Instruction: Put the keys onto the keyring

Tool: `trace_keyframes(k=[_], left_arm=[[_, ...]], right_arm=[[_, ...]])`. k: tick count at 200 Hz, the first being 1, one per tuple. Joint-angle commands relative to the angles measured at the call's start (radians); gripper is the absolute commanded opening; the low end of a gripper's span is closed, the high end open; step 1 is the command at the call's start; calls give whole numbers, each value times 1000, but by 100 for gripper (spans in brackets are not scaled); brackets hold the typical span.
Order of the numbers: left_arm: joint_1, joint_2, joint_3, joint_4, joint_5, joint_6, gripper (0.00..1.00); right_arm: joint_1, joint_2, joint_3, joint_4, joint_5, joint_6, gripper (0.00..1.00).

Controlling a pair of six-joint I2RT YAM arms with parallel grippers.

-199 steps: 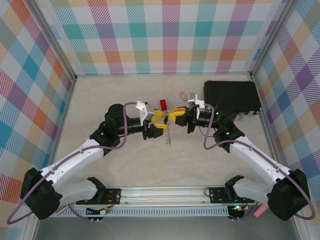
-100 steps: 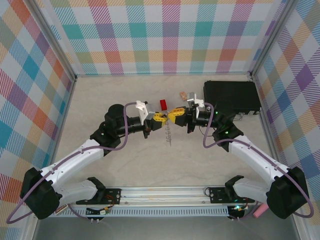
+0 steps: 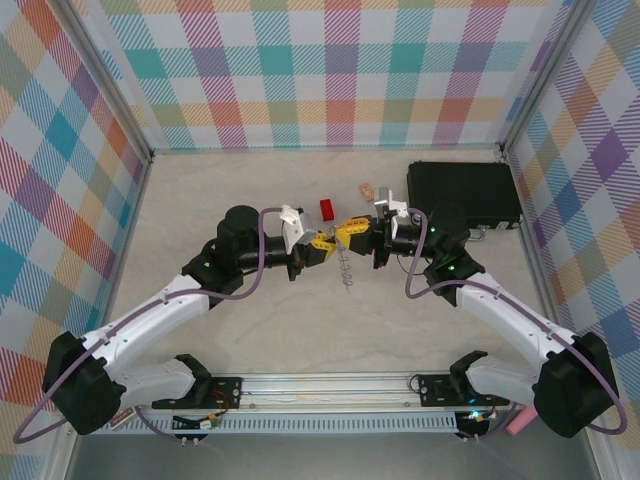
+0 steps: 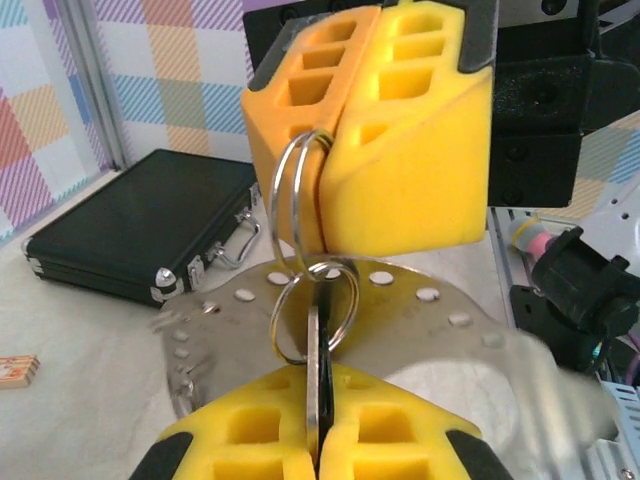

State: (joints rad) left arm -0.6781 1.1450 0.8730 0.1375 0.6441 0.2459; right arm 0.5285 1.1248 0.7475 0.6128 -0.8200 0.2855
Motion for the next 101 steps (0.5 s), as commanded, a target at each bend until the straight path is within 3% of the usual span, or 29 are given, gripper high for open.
trace_keyframes(k=[1, 57, 101], left_arm=[[-25, 22, 34, -85, 41, 36, 0], [-31, 24, 44, -114, 36, 41, 0], [-23, -45, 38, -118, -56, 38, 0]], right_arm=[[-9, -17, 0, 104, 12, 21, 0], [-14, -26, -10, 93, 18, 10, 0], [-25, -36, -27, 88, 26, 0, 0]])
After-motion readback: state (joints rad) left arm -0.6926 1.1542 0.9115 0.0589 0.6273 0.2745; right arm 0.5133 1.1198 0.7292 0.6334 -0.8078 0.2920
